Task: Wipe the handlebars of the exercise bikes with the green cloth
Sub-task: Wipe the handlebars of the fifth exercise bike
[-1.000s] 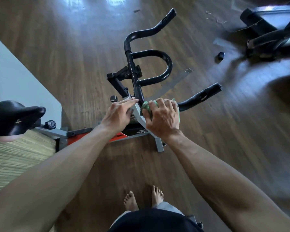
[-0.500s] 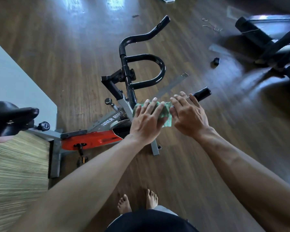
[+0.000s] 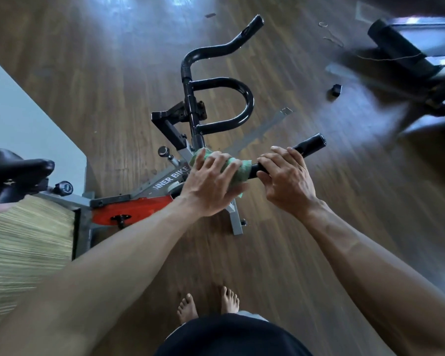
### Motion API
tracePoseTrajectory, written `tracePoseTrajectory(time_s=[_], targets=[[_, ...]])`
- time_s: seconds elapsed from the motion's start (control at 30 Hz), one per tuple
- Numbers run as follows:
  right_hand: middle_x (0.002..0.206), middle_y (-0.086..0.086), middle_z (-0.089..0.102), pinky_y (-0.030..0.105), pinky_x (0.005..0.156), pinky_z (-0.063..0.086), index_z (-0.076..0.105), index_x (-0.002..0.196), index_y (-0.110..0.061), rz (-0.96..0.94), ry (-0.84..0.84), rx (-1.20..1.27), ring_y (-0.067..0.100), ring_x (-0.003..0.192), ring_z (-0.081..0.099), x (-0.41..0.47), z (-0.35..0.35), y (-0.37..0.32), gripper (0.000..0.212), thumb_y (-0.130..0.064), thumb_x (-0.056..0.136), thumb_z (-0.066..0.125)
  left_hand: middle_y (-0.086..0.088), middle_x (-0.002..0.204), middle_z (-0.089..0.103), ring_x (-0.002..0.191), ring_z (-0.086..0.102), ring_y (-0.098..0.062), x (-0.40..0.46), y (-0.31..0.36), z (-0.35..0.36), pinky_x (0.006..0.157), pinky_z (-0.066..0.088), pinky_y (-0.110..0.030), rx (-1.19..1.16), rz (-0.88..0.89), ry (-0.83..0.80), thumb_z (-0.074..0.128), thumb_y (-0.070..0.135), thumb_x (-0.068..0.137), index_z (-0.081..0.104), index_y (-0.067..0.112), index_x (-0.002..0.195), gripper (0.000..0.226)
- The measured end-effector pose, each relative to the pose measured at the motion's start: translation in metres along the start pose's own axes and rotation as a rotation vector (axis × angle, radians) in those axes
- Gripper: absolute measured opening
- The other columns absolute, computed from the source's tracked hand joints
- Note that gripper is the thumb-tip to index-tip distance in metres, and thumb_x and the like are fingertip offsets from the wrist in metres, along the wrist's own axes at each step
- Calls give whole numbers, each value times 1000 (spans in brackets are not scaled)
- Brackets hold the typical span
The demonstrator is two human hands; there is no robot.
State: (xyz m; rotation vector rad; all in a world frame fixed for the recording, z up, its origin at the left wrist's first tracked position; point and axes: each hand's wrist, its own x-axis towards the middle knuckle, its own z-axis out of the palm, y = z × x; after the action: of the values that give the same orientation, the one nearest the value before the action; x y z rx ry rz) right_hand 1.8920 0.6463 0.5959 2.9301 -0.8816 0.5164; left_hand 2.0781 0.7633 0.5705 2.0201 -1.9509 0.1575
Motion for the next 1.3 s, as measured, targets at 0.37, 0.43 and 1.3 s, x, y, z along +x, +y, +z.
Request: tracePoseTrajectory(time_s=[0.37, 0.43, 1.3], targets=[[117, 4, 70, 39, 115, 22, 67, 114, -10, -8, 28, -4, 27, 126, 55, 0, 6, 2, 37, -35, 92, 49, -10, 113, 62, 101, 58, -29, 4, -30, 7, 100, 39, -49, -143, 131, 128, 45, 47, 100, 59, 29, 125, 34], [117, 4, 70, 38, 115, 21, 67, 113, -10, -4, 37, -2, 27, 125, 56, 0, 6, 2, 36, -34, 91, 51, -12, 113, 61, 108, 57, -30, 9, -48, 2, 102, 38, -50, -158, 177, 77, 43, 45, 101, 63, 24, 120, 35], [116, 5, 70, 39, 115, 23, 67, 111, -10, -8, 67, 26, 26, 122, 56, 0, 6, 1, 31, -30, 89, 58, -22, 126, 50, 127, 43, -36, 10, -76, -3, 108, 38, -53, -237, 341, 3, 45, 38, 102, 61, 15, 124, 35]])
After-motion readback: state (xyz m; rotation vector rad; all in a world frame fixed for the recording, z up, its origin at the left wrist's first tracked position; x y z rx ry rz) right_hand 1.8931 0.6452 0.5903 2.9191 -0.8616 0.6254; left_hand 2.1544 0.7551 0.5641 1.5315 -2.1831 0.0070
